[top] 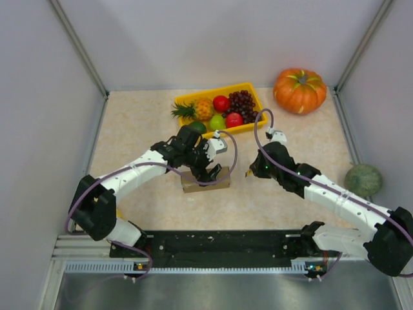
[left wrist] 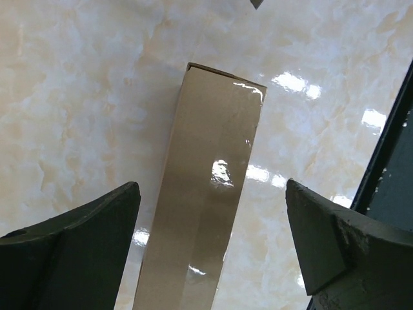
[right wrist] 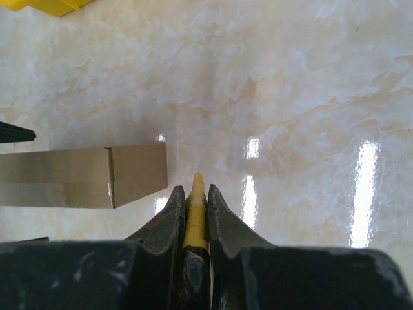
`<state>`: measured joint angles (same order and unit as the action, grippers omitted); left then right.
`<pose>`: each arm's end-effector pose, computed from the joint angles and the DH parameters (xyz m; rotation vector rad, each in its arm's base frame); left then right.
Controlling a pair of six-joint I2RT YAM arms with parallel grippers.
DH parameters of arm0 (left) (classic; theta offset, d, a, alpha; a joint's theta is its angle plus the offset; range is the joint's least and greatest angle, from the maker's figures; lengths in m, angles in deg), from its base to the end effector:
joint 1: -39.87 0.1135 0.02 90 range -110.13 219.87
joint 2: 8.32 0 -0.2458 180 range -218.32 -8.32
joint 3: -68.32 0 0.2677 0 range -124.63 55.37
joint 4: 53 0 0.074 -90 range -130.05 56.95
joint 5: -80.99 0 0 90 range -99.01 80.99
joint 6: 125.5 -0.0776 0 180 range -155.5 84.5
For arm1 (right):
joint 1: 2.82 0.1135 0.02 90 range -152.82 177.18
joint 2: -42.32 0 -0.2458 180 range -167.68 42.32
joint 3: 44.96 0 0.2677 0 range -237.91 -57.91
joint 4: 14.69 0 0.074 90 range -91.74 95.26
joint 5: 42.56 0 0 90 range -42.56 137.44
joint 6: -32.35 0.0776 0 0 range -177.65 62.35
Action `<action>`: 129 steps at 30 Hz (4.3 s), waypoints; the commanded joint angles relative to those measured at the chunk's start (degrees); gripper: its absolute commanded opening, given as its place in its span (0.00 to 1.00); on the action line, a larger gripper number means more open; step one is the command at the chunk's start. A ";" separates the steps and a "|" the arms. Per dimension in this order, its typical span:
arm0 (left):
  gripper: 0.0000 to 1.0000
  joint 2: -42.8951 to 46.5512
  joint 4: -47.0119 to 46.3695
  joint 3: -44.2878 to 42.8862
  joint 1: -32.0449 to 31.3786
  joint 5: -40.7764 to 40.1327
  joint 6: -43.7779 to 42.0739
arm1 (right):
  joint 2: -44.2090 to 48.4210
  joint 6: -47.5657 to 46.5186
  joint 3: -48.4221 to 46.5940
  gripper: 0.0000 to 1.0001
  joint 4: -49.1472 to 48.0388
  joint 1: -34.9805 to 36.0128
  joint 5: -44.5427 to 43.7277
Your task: Unpack the express box
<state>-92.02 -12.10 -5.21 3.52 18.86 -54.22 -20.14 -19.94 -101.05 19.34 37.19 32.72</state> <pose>0.2573 -0.2344 0.1996 1.3219 2.0712 -0.7327 0.2317 0.1687 0.2051 0.0903 2.2831 0.4318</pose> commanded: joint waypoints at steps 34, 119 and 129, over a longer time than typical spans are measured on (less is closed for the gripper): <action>0.57 -7.18 -9.14 4.24 -5.65 -14.87 -1.76 | 1.38 0.25 0.77 0.00 -20.38 -0.46 8.22; 0.23 -15.18 -5.71 2.13 -2.75 -21.29 0.62 | 7.70 -3.17 10.35 0.00 -11.33 -0.55 17.62; 0.26 -13.59 -6.06 2.57 -2.84 -17.87 -0.09 | 12.27 -4.67 7.10 0.00 -5.79 -0.55 12.44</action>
<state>-102.73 -21.48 -5.56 -0.48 5.03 -53.93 -10.02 -24.04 -92.02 10.11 36.43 46.05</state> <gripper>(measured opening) 0.581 0.092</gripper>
